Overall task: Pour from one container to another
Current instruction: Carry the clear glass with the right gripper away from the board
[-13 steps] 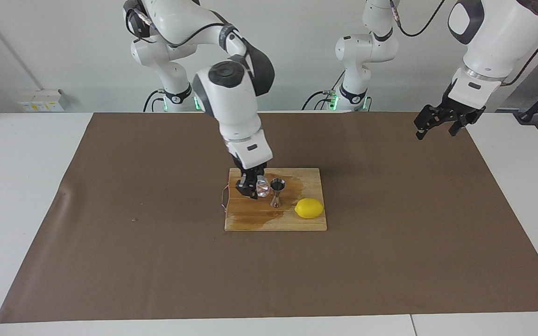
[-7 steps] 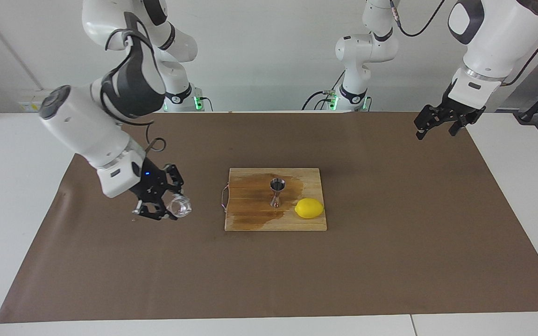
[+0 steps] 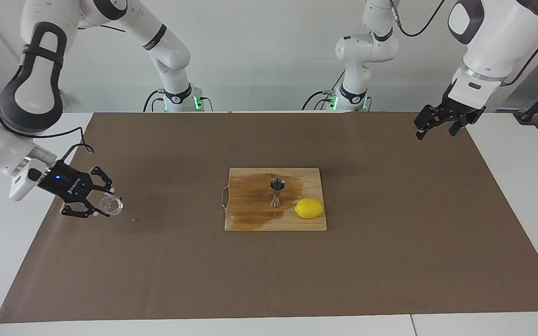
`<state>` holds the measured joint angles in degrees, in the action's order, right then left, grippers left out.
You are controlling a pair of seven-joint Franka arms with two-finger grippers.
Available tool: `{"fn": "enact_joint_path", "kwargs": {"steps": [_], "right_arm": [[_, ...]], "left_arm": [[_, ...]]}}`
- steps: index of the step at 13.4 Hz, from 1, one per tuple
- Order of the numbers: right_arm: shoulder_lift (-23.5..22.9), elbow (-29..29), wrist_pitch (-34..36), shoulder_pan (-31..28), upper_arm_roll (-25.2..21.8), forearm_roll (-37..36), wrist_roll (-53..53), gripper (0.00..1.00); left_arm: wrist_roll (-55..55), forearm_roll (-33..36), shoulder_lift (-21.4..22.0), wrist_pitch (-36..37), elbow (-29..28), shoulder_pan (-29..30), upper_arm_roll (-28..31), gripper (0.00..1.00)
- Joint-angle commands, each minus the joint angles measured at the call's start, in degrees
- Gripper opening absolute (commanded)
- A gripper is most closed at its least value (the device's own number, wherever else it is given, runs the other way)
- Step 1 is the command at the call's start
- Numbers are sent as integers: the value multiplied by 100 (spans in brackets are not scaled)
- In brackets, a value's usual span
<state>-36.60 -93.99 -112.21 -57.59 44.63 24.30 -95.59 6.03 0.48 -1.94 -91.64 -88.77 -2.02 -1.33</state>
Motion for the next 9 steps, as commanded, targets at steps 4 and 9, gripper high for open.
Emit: {"fn": "enact_joint_path", "kwargs": {"steps": [4, 9], "right_arm": [[-594, -655, -64, -691, 519, 154, -1250, 0], [-594, -1209, -230, -1175, 705, 57, -1813, 0]], "left_arm": [[29, -39, 115, -47, -105, -36, 28, 100], [29, -39, 115, -38, -105, -36, 36, 100]]}}
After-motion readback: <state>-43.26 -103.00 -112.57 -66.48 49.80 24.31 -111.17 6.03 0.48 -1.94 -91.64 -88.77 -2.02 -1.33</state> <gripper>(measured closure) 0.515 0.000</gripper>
